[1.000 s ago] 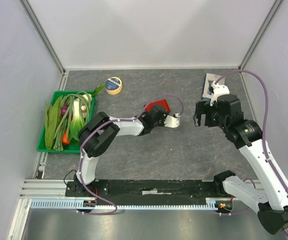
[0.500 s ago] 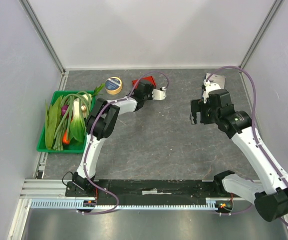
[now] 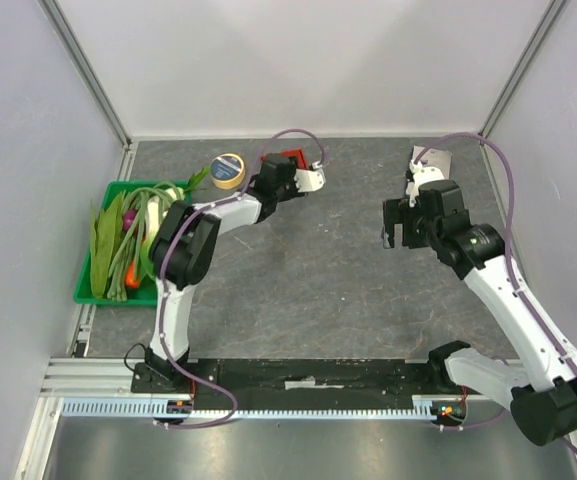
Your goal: Fold the paper box
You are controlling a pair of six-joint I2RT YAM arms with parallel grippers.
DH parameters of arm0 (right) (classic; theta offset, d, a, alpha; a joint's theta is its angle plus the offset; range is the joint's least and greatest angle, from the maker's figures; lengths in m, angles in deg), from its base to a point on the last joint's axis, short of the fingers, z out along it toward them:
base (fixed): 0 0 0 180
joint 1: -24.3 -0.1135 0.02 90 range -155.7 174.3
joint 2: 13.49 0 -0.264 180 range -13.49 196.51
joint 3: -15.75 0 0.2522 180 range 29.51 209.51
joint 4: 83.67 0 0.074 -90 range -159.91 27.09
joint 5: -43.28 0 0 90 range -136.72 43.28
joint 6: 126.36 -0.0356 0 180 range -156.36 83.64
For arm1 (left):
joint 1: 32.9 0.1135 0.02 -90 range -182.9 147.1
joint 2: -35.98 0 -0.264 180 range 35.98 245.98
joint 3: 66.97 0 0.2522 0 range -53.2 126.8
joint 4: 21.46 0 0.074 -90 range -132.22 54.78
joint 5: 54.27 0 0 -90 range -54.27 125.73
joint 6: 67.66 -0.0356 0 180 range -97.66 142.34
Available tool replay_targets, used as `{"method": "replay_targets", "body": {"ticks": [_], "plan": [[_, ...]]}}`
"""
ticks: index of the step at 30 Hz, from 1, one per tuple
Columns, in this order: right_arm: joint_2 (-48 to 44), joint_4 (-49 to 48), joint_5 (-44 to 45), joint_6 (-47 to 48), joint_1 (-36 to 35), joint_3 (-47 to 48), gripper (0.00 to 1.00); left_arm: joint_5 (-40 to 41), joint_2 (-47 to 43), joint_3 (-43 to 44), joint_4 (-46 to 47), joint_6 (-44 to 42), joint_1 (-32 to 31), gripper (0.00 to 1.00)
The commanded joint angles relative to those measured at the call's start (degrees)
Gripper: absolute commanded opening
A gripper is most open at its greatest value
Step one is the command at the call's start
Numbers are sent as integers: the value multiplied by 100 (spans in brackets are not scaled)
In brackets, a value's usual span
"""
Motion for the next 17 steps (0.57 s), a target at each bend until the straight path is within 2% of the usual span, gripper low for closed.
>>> {"method": "replay_targets", "body": {"ticks": [1,3,4,5,6,7,8,9,10,11,13,17], "plan": [[-324,-34,360,133,12,31,98,-173,-2084,-46,-452,1997,-253,73],[-307,159,404,159,12,136,98,-435,-2684,-169,-935,2764,-438,73],[-350,238,439,159,12,181,98,-584,-3279,-396,-1058,3664,-473,72],[-412,352,457,159,12,225,98,-725,-3685,-581,-1147,4117,-517,70],[-508,388,431,168,12,286,98,-1266,-4029,-818,-1104,4617,-518,70],[-761,389,422,177,12,304,98,-1533,-4371,-1420,-982,5484,-509,70],[-929,397,405,194,12,322,98,-1831,-5140,-1740,-798,5840,-509,70],[-1088,380,352,238,12,374,98,-2382,-5461,-2039,-535,6114,-509,70],[-1411,380,352,264,4,409,98,-2562,-5821,-2468,-454,6743,-509,70],[-1562,388,360,291,4,453,98,-2659,-6373,-2629,-436,7010,-509,70],[-2061,380,265,422,21,550,98,-2941,-6930,-2893,-672,7415,-509,70],[-2872,257,89,406,12,769,98,-2977,-8046,-2798,-1506,7645,-509,73]]}}
